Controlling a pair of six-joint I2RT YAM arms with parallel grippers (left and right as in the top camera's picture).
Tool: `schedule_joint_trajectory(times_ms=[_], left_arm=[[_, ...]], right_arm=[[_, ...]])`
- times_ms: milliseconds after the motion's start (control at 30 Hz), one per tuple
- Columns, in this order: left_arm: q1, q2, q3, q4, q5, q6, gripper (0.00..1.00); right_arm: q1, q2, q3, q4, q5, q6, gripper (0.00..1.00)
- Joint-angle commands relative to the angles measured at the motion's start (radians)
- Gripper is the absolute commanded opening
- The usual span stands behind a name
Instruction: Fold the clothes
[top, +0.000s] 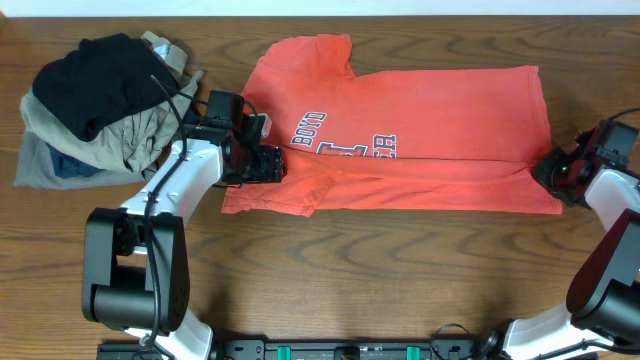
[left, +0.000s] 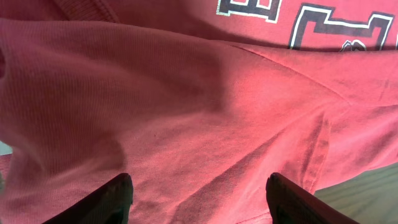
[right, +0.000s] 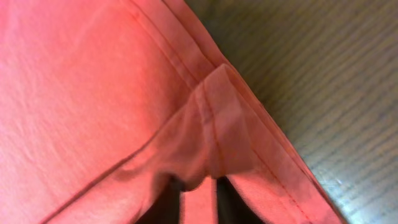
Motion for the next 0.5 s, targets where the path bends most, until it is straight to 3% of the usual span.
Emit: schedule_joint_trajectory(times_ms=[0,300,467], left_arm=[[-0.002,0.015,-0.008,0.001,-0.013,0.017,0.70],[-0.002,0.015,-0.008,0.001,-0.013,0.016,0.70],[-0.002,0.015,-0.008,0.001,-0.013,0.016,0.70]], right_arm=[[0.011,0.003,-0.005,0.012,-0.002,0.016,0.03],[0.011,0.003,-0.005,0.064,0.013,0.047,0.01],[0.011,0.003,-0.005,0.186,0.011,0.130,0.01]])
